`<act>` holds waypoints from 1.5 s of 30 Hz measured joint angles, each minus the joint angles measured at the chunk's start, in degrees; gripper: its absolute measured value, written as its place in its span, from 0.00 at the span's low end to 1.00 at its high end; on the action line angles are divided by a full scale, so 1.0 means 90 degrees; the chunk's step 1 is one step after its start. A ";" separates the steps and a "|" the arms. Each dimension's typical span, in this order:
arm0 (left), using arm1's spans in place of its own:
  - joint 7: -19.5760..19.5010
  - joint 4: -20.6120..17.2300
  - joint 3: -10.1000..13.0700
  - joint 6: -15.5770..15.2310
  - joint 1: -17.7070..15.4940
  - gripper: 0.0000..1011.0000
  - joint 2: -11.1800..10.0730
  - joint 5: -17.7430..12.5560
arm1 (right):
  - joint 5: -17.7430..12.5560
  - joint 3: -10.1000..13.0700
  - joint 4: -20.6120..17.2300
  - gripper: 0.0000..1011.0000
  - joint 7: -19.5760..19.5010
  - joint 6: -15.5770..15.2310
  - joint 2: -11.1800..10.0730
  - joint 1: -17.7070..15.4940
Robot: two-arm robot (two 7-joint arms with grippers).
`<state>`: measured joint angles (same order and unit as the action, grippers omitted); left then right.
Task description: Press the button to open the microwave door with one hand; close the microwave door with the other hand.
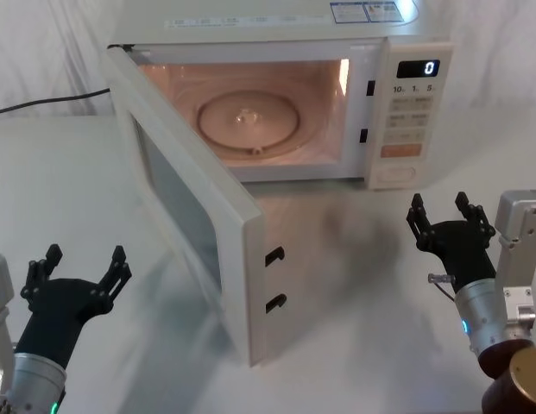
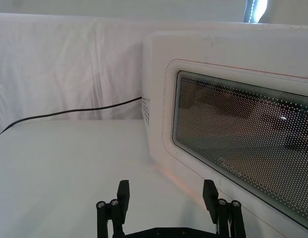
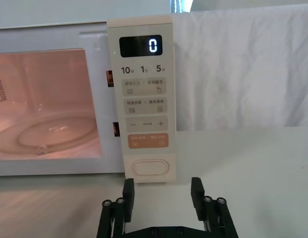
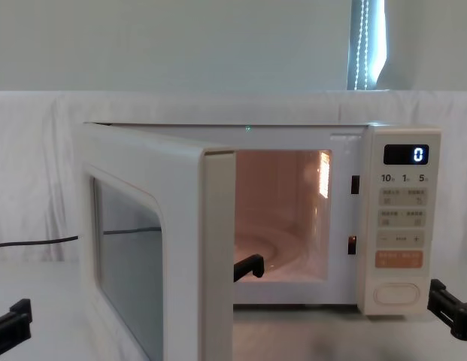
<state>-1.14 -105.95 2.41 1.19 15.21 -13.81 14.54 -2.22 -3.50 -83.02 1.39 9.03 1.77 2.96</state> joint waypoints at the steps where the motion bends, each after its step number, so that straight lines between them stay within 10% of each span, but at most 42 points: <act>1: 0.0000 0.0000 0.0000 0.0000 0.0000 0.94 0.0000 0.0000 | 0.0000 -0.0001 0.0000 0.75 0.0000 0.0000 0.0000 0.0000; 11: 0.0000 0.0000 0.0000 0.0000 0.0000 0.67 0.0000 0.0000 | -0.0001 -0.0001 0.0000 0.99 0.0000 0.0000 0.0000 0.0000; 32: 0.0000 0.0000 0.0000 0.0000 0.0000 0.01 0.0000 0.0000 | -0.0001 -0.0001 0.0000 0.99 0.0000 0.0000 0.0000 0.0001; 45: -0.0382 -0.0513 -0.0012 -0.0234 -0.0155 0.00 0.0203 0.0145 | -0.0001 -0.0001 0.0001 0.99 0.0000 0.0000 0.0000 0.0000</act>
<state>-4.58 -110.57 2.31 -0.92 13.82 -11.98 15.85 -2.23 -3.51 -83.01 1.39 9.03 1.77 2.96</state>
